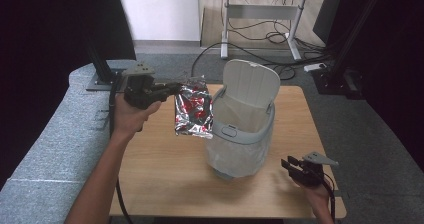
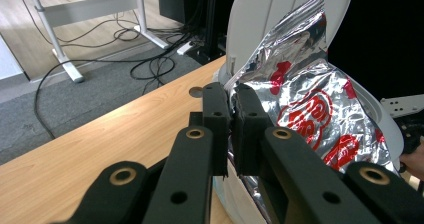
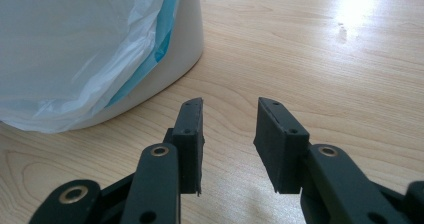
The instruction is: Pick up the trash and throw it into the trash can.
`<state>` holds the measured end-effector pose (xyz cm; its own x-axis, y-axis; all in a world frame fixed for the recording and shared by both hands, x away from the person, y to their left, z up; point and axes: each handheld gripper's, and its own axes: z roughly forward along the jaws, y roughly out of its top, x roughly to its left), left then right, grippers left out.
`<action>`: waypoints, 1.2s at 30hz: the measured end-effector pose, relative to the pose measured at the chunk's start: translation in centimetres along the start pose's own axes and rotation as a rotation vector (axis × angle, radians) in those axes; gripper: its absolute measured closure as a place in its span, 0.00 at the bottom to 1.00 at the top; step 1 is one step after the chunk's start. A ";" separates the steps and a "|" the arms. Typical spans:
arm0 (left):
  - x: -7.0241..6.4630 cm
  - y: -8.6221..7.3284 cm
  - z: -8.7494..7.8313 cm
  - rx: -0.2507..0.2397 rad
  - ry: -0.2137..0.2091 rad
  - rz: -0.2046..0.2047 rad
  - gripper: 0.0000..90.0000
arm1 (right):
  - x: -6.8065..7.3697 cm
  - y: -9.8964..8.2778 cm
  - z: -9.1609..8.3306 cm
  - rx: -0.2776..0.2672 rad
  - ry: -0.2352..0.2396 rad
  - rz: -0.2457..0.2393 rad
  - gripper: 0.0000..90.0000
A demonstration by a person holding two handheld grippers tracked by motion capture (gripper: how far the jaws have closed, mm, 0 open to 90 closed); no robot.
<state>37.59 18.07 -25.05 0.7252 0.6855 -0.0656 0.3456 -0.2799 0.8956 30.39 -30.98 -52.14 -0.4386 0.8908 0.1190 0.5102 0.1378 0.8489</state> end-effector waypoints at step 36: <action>-0.9 2.3 3.7 0.033 -0.028 0.023 0.96 | -0.5 -0.2 -0.2 0.000 -0.005 0.009 0.70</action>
<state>39.91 14.33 -24.53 0.7493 0.6597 -0.0578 0.3476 -0.3176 0.8822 30.34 -31.50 -52.23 -0.4303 0.8941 0.1245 0.5140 0.1294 0.8480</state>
